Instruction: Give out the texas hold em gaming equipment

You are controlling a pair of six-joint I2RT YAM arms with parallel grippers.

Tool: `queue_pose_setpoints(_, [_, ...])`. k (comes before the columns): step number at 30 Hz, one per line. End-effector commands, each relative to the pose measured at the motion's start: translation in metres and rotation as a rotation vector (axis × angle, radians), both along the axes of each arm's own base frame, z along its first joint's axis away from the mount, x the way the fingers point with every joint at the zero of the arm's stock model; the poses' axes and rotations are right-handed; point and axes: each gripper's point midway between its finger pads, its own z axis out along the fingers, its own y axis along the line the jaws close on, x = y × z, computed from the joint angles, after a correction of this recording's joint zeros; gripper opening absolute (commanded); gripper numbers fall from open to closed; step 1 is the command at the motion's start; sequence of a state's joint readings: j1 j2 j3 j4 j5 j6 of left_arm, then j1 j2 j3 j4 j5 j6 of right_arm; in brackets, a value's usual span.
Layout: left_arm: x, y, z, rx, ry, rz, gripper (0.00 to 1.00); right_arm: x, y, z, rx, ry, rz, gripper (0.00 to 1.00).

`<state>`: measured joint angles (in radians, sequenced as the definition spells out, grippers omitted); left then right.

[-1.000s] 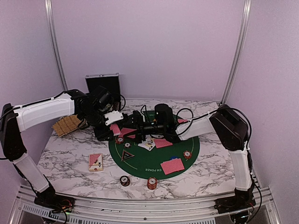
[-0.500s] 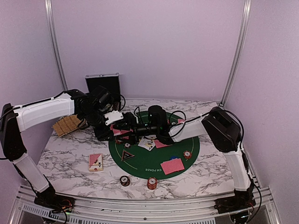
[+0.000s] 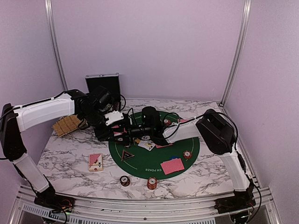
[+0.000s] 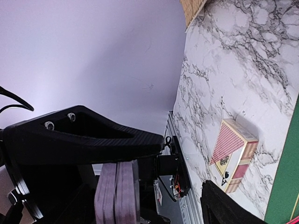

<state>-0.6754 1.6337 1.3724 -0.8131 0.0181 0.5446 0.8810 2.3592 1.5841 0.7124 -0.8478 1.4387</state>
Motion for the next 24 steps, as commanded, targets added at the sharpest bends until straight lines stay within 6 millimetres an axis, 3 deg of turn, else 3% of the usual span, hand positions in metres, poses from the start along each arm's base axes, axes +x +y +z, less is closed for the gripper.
queue_pose_setpoints(1, [-0.001, -0.004, 0.014, -0.031, -0.015, -0.005, 0.0, 0.0, 0.007, -0.002, -0.011, 0.0, 0.006, 0.77])
queue_pose_setpoints(10, [-0.001, -0.004, 0.015, -0.032, -0.017, -0.006, 0.0, 0.011, -0.001, -0.026, -0.122, 0.004, -0.043, 0.73])
queue_pose_setpoints(24, [-0.001, -0.003, 0.014, -0.028, -0.019, -0.006, 0.0, 0.027, -0.02, -0.01, -0.105, -0.01, -0.099, 0.64])
